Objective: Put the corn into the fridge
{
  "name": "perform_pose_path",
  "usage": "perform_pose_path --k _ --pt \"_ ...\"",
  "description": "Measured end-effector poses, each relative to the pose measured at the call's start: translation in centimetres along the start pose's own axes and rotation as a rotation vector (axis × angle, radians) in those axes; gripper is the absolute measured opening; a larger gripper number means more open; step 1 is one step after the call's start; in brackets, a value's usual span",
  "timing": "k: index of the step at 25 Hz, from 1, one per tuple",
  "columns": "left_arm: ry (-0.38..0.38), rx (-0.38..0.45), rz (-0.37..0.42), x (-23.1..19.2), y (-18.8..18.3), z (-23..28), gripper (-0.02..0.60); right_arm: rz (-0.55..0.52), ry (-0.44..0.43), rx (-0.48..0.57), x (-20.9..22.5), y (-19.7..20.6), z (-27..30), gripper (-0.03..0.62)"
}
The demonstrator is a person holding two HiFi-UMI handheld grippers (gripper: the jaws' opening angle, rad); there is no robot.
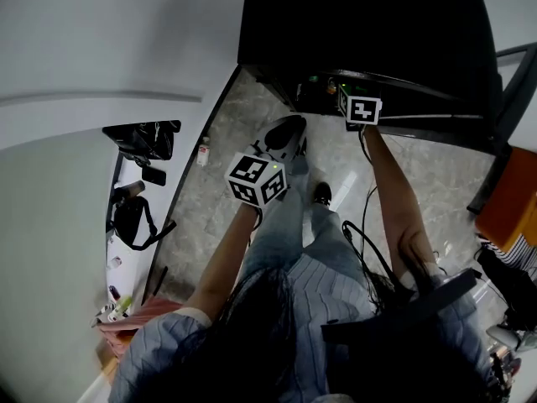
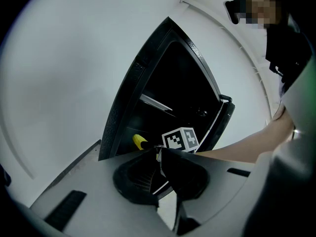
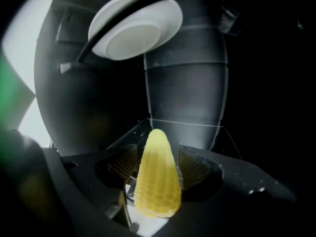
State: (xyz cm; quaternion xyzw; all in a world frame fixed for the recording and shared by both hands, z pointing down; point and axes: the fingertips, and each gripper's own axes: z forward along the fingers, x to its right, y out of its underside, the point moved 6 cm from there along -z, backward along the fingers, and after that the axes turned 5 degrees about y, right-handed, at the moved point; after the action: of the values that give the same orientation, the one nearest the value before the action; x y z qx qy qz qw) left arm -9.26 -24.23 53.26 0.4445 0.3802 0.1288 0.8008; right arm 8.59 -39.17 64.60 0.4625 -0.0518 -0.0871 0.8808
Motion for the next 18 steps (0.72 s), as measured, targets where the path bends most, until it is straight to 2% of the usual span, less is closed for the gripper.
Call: perform_pose_path --k 8,13,15,18 --pt "-0.009 0.002 0.001 0.2 0.0 -0.2 0.04 0.073 0.0 0.095 0.2 -0.9 -3.1 0.256" --pt "-0.008 0.004 0.003 0.6 0.0 -0.2 0.04 0.094 0.007 0.118 0.3 -0.1 -5.5 0.256" --pt "-0.006 0.004 0.003 0.8 0.0 -0.2 0.04 0.096 0.009 0.105 0.2 0.9 -6.2 0.256" --pt "-0.003 -0.001 0.003 1.0 0.2 -0.2 0.04 0.13 0.03 0.025 0.2 3.6 -6.6 0.255"
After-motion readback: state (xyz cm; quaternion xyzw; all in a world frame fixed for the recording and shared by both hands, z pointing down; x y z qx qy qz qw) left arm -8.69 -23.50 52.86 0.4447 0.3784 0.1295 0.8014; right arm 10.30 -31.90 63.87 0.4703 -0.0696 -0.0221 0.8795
